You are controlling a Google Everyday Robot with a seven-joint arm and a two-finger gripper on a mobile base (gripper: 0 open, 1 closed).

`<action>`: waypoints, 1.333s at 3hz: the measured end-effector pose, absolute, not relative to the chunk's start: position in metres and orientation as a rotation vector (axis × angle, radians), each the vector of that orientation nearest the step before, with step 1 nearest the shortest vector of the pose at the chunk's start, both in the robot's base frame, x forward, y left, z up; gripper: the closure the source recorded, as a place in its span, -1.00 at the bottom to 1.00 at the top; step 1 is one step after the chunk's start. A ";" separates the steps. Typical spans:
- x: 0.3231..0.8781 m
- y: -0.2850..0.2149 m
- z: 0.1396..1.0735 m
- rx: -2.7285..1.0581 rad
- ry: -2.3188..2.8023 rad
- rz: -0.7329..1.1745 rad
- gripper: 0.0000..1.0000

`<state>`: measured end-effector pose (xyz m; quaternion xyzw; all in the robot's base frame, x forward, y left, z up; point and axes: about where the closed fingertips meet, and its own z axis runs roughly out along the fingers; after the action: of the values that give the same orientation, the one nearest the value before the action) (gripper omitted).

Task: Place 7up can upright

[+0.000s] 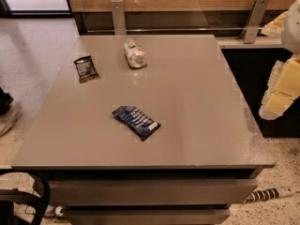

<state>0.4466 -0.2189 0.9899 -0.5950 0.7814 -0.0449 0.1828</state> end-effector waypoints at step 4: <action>0.561 -0.213 1.031 -1.428 2.330 -0.100 -1.00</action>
Offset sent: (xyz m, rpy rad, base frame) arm 0.0976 -0.0110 0.0421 0.0780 0.0223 -0.1586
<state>0.5611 -0.2128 1.0309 -0.5114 0.8345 -0.0360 0.2019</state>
